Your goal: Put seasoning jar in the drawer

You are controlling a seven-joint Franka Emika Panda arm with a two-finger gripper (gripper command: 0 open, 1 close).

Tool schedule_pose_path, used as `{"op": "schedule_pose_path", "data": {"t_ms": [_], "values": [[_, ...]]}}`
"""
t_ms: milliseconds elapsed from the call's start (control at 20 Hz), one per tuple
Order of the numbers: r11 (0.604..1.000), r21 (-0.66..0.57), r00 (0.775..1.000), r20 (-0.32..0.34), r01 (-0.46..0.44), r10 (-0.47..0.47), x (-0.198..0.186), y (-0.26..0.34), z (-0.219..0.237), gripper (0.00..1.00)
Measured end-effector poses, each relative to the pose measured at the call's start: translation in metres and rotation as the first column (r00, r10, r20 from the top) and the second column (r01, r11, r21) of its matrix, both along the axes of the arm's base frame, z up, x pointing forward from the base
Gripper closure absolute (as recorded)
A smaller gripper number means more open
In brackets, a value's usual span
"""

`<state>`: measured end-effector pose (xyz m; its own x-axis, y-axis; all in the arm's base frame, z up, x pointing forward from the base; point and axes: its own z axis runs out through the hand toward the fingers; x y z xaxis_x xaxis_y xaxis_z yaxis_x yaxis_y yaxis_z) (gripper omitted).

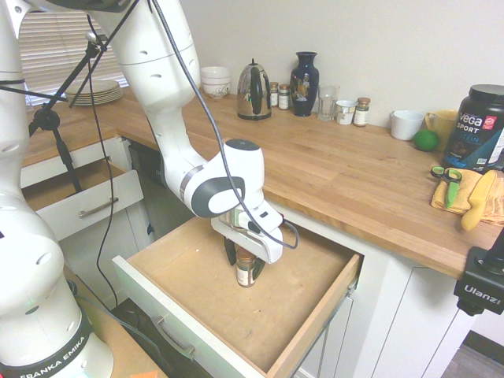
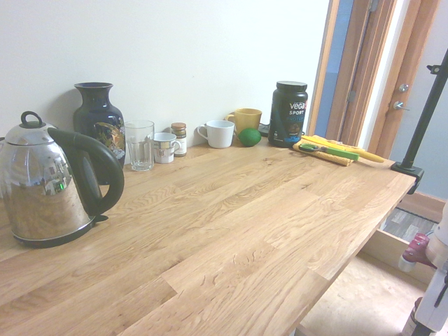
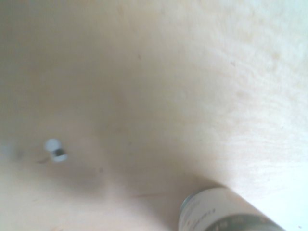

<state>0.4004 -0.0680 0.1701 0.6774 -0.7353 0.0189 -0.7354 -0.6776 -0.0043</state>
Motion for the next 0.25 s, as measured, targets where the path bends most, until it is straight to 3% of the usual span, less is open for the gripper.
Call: {"op": "schedule_pose_path", "data": {"t_ms": [250], "values": [[1.000, 0.009, 0.999, 0.034, 0.010, -0.010, -0.012, -0.004, 0.038, 0.00]]}}
